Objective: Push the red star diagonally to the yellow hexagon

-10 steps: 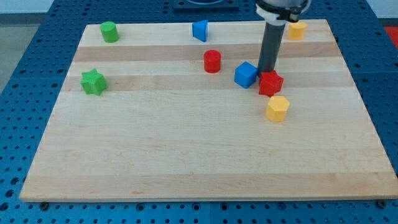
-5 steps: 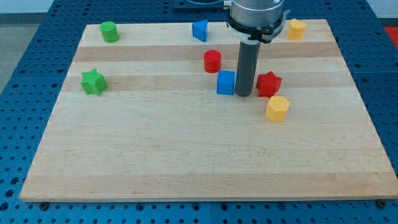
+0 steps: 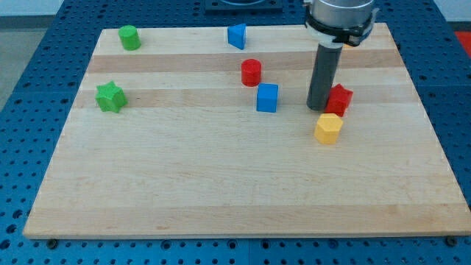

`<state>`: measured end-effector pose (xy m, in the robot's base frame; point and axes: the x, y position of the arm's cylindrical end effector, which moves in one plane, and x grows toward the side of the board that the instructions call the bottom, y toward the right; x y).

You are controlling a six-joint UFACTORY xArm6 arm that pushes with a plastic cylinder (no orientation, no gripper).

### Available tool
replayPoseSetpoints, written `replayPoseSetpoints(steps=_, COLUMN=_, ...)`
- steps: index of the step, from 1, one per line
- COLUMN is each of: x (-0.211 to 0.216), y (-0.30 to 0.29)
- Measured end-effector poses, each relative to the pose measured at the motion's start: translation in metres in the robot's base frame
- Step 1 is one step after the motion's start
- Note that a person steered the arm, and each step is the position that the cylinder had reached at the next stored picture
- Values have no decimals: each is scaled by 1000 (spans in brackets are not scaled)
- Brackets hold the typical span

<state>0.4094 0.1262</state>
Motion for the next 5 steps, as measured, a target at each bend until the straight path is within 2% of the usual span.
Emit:
replayPoseSetpoints(steps=3, x=0, y=28)
replayPoseSetpoints(steps=5, x=-8, y=13)
